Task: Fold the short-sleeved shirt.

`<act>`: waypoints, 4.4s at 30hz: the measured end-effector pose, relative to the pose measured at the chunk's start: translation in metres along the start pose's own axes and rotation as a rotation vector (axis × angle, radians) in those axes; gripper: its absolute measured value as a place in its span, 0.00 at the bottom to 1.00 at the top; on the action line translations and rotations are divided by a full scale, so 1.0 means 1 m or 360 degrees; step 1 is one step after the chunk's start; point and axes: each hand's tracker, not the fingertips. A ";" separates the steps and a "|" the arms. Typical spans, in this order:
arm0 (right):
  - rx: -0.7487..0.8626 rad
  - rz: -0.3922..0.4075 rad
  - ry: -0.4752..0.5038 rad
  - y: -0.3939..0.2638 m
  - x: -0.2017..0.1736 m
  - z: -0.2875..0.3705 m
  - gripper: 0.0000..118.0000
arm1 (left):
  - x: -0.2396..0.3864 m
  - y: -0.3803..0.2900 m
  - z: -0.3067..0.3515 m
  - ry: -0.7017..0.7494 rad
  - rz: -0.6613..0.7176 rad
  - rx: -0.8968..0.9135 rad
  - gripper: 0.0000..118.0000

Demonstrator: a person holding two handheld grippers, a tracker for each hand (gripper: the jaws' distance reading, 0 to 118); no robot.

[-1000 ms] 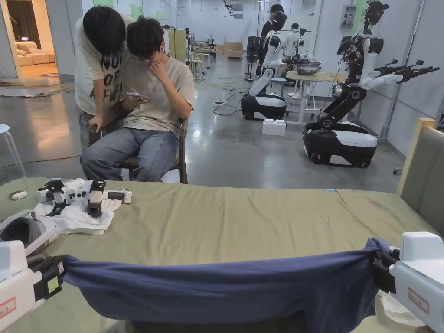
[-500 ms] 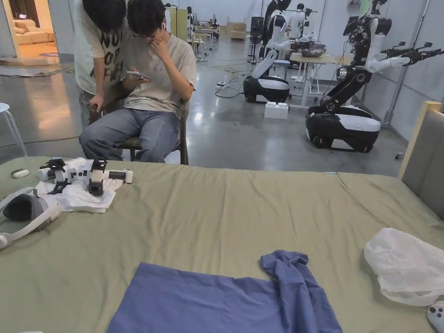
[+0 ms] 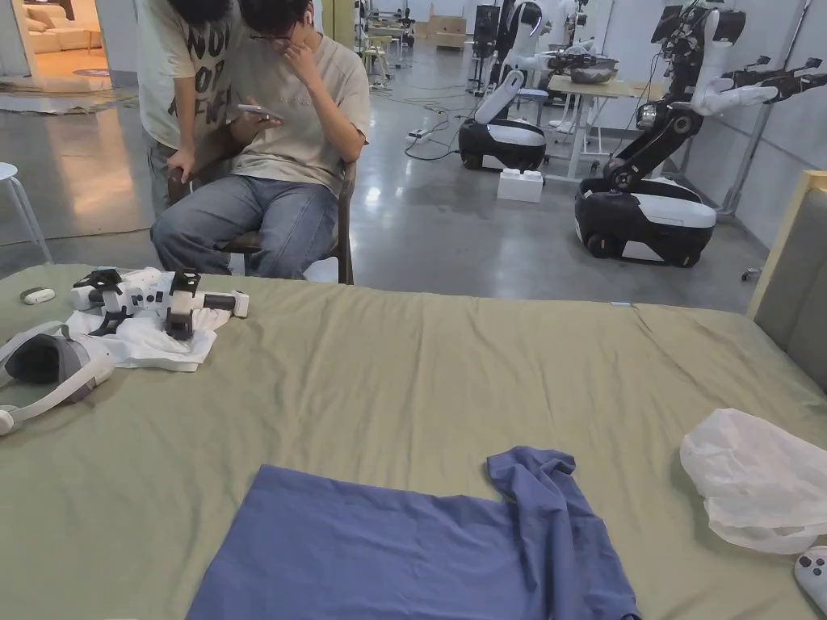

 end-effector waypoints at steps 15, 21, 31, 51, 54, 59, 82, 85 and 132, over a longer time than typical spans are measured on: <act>0.0825 -0.0051 0.0065 0.098 -0.074 0.032 0.43 | 0.084 0.099 0.056 0.0097 -0.0170 0.0889 0.39; 0.1020 -0.0053 0.0065 0.113 -0.094 0.040 0.02 | 0.097 0.107 0.072 0.0187 -0.0196 0.1104 0.00; 0.0982 0.0001 0.0116 0.110 -0.097 0.021 0.00 | 0.062 0.123 0.024 0.0208 -0.0097 0.0825 0.00; 0.0444 0.0028 -0.0047 0.063 -0.045 -0.071 0.00 | 0.015 0.224 -0.276 -0.0022 -0.0207 -0.0391 0.63; 0.0379 -0.0007 -0.0084 0.058 -0.034 -0.076 0.00 | 0.020 0.212 -0.289 0.0020 -0.0246 -0.0421 0.63; 0.0254 -0.0091 -0.0107 0.061 -0.014 -0.094 0.01 | 0.042 0.207 -0.274 0.0067 -0.0366 -0.0343 0.35; -0.0627 -0.0082 0.0148 0.132 0.017 -0.305 0.37 | 0.044 0.194 -0.195 -0.0013 -0.0340 -0.0150 0.00; -0.0624 -0.0005 0.0148 0.132 0.005 -0.303 0.13 | 0.046 0.191 -0.194 0.0000 -0.0344 -0.0151 0.00; 0.0888 0.0045 -0.0007 0.388 0.028 0.059 0.02 | 0.000 0.398 0.132 0.0094 -0.0110 0.0811 0.00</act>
